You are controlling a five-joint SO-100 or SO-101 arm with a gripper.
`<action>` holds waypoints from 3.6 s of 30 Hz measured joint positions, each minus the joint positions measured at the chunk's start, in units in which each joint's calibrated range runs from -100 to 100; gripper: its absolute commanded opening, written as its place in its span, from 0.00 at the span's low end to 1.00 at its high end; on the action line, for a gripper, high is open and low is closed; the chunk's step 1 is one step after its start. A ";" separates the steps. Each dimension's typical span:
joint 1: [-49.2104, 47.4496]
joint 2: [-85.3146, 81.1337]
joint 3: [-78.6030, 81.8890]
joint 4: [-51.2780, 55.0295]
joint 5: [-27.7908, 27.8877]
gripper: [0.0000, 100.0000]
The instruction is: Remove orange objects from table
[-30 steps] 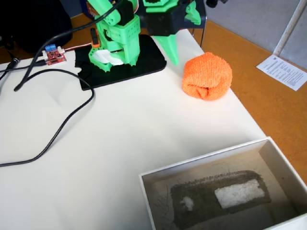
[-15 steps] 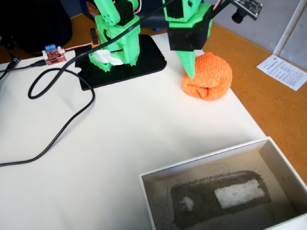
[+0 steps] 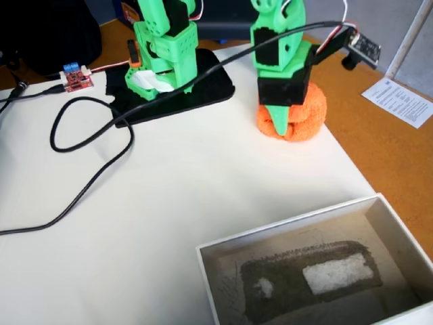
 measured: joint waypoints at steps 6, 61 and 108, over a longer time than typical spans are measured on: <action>0.66 1.07 1.97 -5.56 -0.29 0.00; 28.62 18.39 -55.74 -9.24 0.15 0.00; 2.95 -21.87 10.96 -30.80 -6.20 0.43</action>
